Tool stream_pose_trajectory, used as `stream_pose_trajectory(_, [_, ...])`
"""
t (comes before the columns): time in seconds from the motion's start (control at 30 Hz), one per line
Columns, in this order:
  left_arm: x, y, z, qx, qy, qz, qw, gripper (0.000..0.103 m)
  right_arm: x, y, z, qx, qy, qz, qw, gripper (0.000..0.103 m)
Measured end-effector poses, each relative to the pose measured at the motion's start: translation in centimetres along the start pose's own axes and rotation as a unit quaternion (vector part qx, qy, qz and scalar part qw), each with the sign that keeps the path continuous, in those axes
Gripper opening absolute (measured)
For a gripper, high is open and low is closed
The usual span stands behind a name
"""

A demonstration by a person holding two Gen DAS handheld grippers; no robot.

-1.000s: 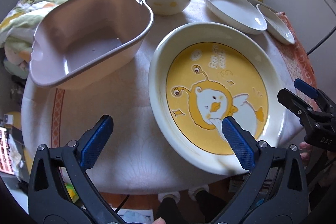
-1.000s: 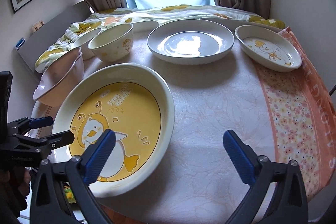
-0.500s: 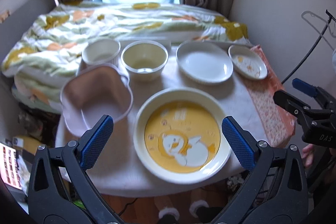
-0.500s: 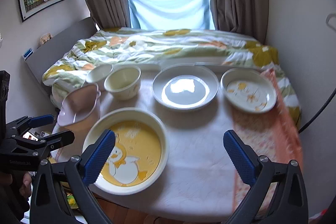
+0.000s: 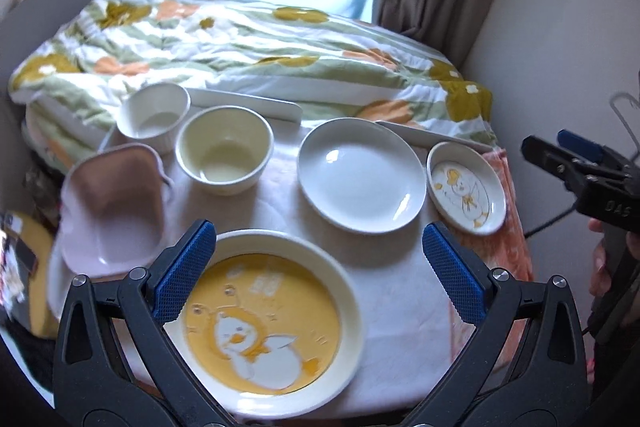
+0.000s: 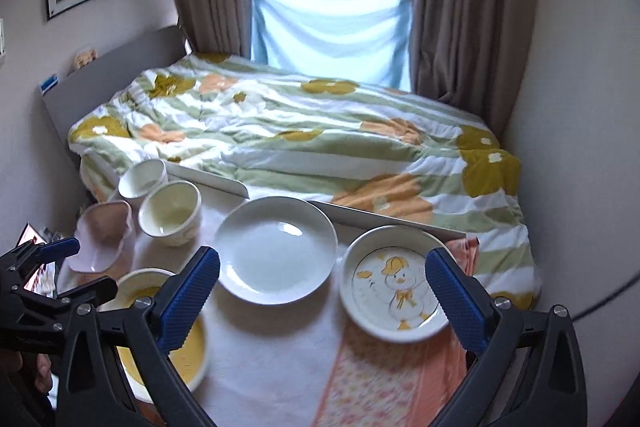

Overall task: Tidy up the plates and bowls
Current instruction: 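Move both tools to the large white plate and close on its rim, then lift the white plate and lower it onto the yellow duck dish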

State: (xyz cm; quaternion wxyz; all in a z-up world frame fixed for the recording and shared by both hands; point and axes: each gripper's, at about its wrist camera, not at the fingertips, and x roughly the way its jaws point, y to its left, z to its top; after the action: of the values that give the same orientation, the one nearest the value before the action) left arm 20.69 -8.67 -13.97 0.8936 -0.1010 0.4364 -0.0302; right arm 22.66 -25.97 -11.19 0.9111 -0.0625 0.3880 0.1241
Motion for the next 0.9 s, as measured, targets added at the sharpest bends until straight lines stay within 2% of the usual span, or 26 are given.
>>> stream_pose_trajectory(0.13, [5.2,-1.1,0.5,-0.050,0.022,0.014,0.9984,0.102,5.6,-2.6,0.9,-0.021,0.040,0.053,0.998,0.102])
stream_pose_trajectory(0.2, [7.6,-1.1,0.6,-0.075,0.034,0.020,0.9965,0.098,8.6,-3.4,0.9,-0.029,0.063,0.080,0.994,0.098])
stream_pose_trajectory(0.27, [10.0,-1.0,0.7,-0.094,0.047,0.029,0.9940,0.092,11.9,-3.9,0.9,-0.044,0.088,0.106,0.990,0.087])
stream_pose_trajectory(0.37, [12.9,-0.9,0.7,-0.113,0.067,0.036,0.9907,0.088,15.3,-3.9,0.7,-0.063,0.116,0.133,0.982,0.072])
stream_pose_trajectory(0.5, [15.7,-0.7,0.5,-0.124,0.086,0.043,0.9876,0.086,19.4,-3.6,0.5,-0.078,0.151,0.152,0.974,0.060])
stream_pose_trajectory(0.57, [17.0,-0.5,0.4,-0.128,0.097,0.045,0.9860,0.075,21.0,-3.5,0.2,-0.082,0.167,0.159,0.969,0.053])
stream_pose_trajectory(0.7, [18.6,-0.3,0.1,-0.138,0.114,0.046,0.9828,0.061,22.5,-3.4,-0.3,-0.094,0.184,0.174,0.963,0.040])
stream_pose_trajectory(0.73, [18.8,-0.3,0.2,-0.139,0.117,0.047,0.9823,0.056,22.7,-3.3,-0.4,-0.097,0.188,0.177,0.961,0.034])
stream_pose_trajectory(0.8, [19.2,-0.3,0.2,-0.139,0.121,0.049,0.9816,0.049,23.3,-3.3,-0.5,-0.101,0.194,0.182,0.959,0.032])
stream_pose_trajectory(0.9, [19.7,0.0,0.2,-0.139,0.126,0.054,0.9807,0.039,23.9,-2.9,-0.6,-0.107,0.201,0.183,0.956,0.023])
